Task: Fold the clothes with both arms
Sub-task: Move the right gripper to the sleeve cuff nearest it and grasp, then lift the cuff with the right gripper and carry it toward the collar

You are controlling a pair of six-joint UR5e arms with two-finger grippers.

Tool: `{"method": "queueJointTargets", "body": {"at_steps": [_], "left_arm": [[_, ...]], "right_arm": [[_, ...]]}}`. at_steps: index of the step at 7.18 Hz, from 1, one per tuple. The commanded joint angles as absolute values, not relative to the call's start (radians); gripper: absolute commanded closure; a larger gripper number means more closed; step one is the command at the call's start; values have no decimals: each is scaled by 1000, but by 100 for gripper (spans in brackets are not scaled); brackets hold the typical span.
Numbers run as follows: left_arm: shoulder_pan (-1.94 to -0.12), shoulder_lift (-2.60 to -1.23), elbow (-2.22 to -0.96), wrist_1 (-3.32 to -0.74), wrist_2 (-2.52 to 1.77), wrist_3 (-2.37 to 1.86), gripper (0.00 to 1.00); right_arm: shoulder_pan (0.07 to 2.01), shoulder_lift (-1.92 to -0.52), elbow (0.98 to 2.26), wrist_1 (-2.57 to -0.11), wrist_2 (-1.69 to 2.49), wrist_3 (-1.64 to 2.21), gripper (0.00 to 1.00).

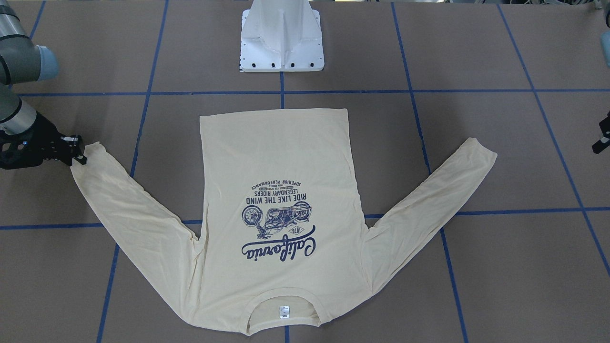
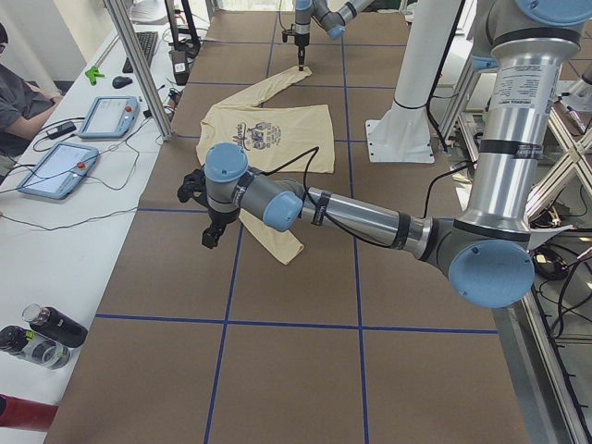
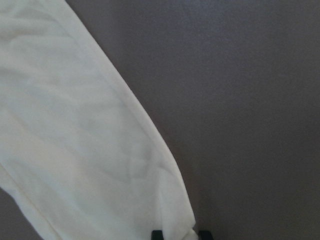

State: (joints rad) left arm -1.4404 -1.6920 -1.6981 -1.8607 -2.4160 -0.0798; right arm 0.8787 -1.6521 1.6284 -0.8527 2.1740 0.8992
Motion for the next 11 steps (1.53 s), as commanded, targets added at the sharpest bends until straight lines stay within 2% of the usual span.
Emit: {"method": "queueJointTargets", "body": {"at_steps": [1,2,6,9,11], "left_arm": [[-1440,-1692,-1698,-1861,-2416,-80,0],[-1440,-1692,-1698,-1861,-2415,-80,0],[-1440,-1692,-1692,-1861,-2414,-80,0],[-1440,-1690,-1689,-1861,-2414,-80,0],[-1443,-1689,-1687,-1861,-2413,-80,0]], "right_arm": [[887,-1644,1638,-871,2189,900,96],[899,-1644,1649,-871,2212,900,100],[936,-1621,1712,-874,2261,910,100],[1005,-1487,1712,-873,2327,974,100],[1003,-1338,1701,-932,2329,1052,100]]}}
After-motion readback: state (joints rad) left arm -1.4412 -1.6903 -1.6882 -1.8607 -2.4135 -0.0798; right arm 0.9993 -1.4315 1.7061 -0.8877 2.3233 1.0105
